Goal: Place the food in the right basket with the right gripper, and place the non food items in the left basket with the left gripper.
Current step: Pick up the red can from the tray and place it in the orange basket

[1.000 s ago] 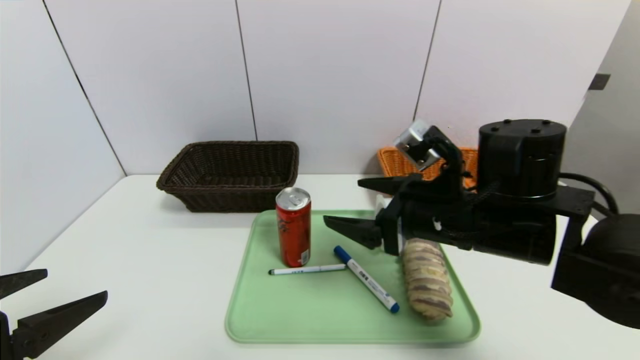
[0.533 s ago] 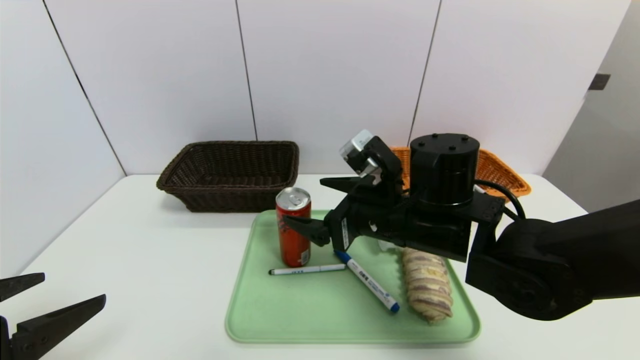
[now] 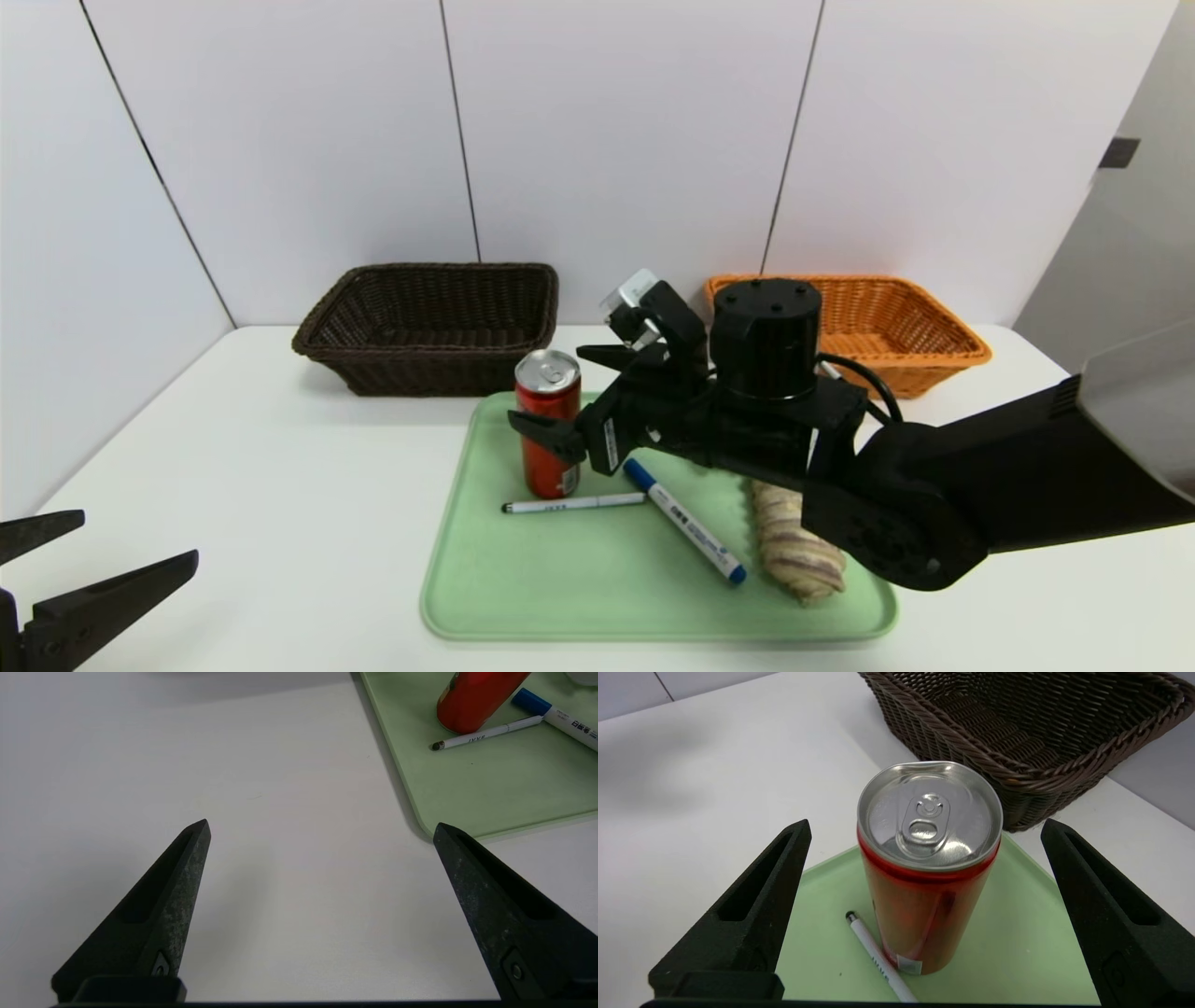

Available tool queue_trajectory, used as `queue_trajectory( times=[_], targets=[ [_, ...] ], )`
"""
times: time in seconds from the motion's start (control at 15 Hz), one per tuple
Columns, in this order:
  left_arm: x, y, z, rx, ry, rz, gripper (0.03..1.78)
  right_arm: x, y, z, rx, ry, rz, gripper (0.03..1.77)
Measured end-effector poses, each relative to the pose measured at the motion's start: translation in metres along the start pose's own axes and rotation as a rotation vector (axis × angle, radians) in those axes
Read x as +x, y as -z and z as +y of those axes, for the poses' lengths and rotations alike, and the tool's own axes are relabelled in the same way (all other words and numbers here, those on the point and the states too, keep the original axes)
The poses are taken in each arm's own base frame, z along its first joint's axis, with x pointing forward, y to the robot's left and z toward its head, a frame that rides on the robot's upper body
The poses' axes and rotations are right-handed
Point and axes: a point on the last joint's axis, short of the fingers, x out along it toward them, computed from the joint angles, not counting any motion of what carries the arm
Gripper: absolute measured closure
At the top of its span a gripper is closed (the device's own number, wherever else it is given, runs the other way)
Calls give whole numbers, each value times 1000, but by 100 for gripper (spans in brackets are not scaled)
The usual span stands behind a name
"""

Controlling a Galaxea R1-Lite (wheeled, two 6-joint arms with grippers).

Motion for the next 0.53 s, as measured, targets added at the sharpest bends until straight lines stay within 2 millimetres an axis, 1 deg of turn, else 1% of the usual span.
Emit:
queue_trajectory(
  times=[0.27,0.53],
  targets=[
    [1,2,0,-2,1,6,12,13,11,0,0,4,-7,10],
    [1,6,0,-5,1,17,12,20,22,-1,7,4,17,10]
  ],
)
